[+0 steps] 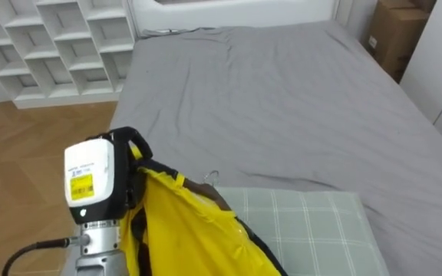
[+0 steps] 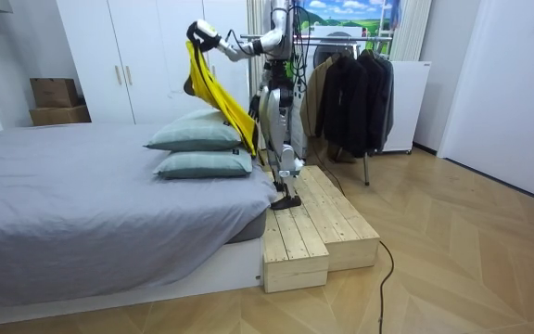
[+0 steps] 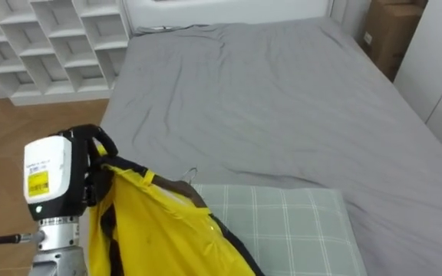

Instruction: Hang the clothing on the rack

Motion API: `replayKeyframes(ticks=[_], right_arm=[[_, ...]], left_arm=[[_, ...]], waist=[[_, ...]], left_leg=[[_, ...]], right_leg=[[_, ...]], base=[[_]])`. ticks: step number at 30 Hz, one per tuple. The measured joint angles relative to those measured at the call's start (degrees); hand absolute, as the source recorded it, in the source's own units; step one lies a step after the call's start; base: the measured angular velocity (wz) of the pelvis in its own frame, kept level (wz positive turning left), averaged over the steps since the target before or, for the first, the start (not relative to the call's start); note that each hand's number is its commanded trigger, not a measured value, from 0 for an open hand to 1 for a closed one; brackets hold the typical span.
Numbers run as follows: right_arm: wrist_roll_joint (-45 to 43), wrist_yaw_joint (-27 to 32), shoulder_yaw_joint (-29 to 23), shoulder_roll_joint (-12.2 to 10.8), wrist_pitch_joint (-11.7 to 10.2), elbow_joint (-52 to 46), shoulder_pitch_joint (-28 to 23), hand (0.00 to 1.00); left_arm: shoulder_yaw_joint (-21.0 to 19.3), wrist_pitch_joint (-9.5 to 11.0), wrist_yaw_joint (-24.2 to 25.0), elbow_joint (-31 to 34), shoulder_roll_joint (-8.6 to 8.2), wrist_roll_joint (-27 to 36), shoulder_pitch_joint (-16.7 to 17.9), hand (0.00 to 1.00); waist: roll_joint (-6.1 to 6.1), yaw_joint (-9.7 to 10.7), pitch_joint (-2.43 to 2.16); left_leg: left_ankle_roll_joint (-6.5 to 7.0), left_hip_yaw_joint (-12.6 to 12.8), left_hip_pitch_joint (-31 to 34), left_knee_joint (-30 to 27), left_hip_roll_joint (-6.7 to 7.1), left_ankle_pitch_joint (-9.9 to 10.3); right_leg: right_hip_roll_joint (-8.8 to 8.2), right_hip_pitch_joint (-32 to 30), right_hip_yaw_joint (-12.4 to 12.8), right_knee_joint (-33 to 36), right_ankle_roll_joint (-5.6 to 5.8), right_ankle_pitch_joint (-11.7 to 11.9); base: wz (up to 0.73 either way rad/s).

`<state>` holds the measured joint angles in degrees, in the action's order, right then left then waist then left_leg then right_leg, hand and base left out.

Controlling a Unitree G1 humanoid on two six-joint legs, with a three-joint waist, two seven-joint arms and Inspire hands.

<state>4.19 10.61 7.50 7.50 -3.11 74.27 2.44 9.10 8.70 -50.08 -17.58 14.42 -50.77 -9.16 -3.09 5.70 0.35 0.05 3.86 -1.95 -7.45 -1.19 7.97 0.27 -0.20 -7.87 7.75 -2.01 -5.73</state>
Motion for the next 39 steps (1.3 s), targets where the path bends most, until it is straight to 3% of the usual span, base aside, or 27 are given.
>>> replayKeyframes(ticks=[6,9,14,18,21,32,39], right_arm=[[-0.50,0.03,-3.36,1.70,0.02,-2.70,-0.15,0.00],[-0.28,0.05,-4.45,3.14,0.02,-4.28,-0.14,0.00],[-1.99,0.02,-7.57,4.16,0.29,-8.62,-0.95,0.00],[-2.44,0.58,-9.30,6.32,0.20,-16.00,-1.65,0.00],[-2.25,1.09,-9.34,7.65,0.00,-20.27,-1.63,0.00],[-3.28,1.82,-12.23,7.74,-0.14,-37.10,-1.63,0.00],[-4.52,4.18,-13.30,7.72,-2.00,-50.23,-2.55,0.00]], left_arm=[[-0.05,0.73,0.61,7.09,4.69,-5.41,0.06,1.00],[-0.91,3.36,0.59,11.86,7.32,-9.95,-0.80,1.00],[-4.11,4.41,0.36,17.12,8.02,-14.23,-1.06,1.00],[-6.06,5.08,-0.72,20.06,10.52,-15.43,-1.19,1.00],[-6.58,5.08,-1.16,22.21,11.51,-15.31,-1.33,1.00],[-6.77,5.05,-0.48,25.34,10.91,-15.31,-1.74,1.00],[-6.97,4.67,-0.39,26.01,10.75,-17.62,-1.73,1.00]], waist=[[-0.92,-0.25,0.20],[-1.01,-0.59,0.14],[-1.16,-0.90,0.12],[-1.37,-1.29,0.09],[-1.39,-1.40,0.08],[-1.26,-1.20,0.04],[-1.08,-1.79,-0.12]], left_leg=[[0.00,-0.02,0.14,-0.27,-0.01,0.00],[0.00,0.00,0.14,-0.46,0.02,-0.01],[0.01,0.12,0.25,-0.47,0.02,-0.01],[0.01,0.63,0.19,-0.53,0.01,-0.01],[0.01,0.70,0.14,-0.82,0.04,-0.01],[0.01,0.86,-0.47,-0.82,-0.03,-0.01],[0.01,1.58,-0.65,-0.86,-0.07,-0.01]], right_leg=[[-0.02,-0.07,0.00,0.15,0.00,-0.01],[-0.10,-0.01,-0.10,0.24,0.00,0.00],[-0.07,-0.32,0.15,0.38,0.01,-0.01],[-0.12,-0.71,0.77,0.91,0.03,0.01],[-0.17,-0.58,0.80,0.95,0.05,0.02],[-0.08,-0.05,1.17,0.98,0.18,-0.09],[-0.02,0.00,1.53,0.94,0.10,-0.03]], base=[[0.00],[0.00],[-0.03],[-0.08],[0.00],[0.00],[-0.01]])
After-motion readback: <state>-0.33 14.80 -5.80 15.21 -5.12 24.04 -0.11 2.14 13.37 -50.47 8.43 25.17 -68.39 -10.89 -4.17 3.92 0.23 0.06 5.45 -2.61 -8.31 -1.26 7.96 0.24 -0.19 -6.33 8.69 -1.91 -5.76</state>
